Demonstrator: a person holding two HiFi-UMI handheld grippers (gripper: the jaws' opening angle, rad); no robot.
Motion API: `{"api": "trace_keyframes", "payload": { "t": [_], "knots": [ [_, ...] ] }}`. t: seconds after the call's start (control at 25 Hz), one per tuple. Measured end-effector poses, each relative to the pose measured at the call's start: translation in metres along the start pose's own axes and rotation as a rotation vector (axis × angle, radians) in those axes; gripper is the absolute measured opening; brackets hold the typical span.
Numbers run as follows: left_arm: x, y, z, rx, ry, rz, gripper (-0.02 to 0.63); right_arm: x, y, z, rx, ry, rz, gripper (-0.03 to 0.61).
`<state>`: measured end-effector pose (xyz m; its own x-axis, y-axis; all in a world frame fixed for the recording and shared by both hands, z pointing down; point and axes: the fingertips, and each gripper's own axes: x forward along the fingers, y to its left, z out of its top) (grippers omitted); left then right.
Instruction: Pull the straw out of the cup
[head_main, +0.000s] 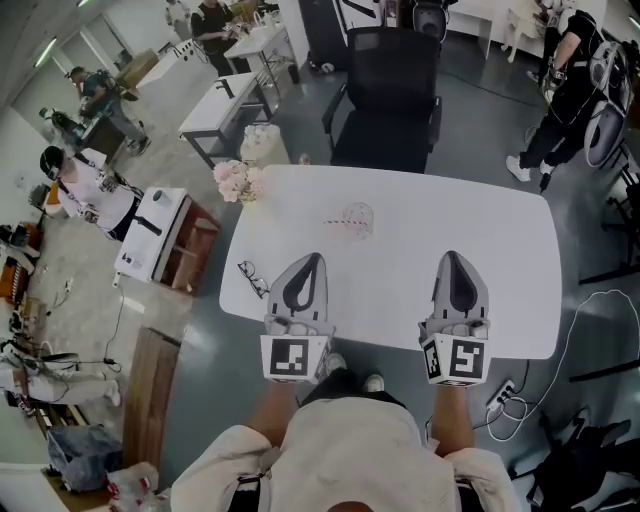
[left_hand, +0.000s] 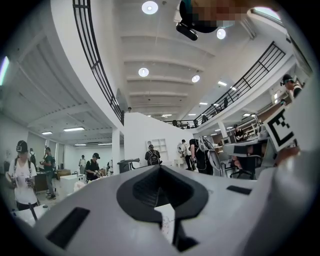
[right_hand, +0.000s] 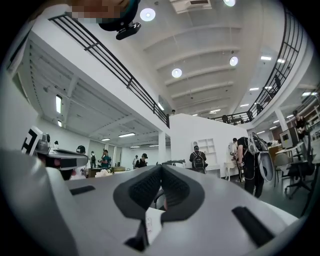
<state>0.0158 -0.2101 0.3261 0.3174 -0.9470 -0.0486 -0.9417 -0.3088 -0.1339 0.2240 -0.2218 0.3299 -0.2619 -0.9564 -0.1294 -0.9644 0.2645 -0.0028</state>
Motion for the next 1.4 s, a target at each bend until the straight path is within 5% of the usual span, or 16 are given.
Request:
{"api": "trace_keyframes", "payload": {
  "t": [0.52,1.12,1.2,1.4],
  "knots": [
    [0.078,0.071,-0.098,-0.060,0.134,-0.025,0.003,0.107,0.039,-0.055,-0.080,0.107,-0.001,0.000],
    [0.156,0.090,-0.218,-0.100,0.342,-0.166,0.009,0.197,0.049,-0.116,-0.127,0.250,-0.013,0.000],
    [0.161,0.087,-0.233,-0.115,0.372,-0.197,0.079,0.204,0.047,-0.121,-0.136,0.268,-0.021,0.000],
    [0.177,0.080,-0.262,-0.137,0.426,-0.242,0.128,0.216,0.040,-0.134,-0.149,0.303,-0.039,0.000]
  ]
}}
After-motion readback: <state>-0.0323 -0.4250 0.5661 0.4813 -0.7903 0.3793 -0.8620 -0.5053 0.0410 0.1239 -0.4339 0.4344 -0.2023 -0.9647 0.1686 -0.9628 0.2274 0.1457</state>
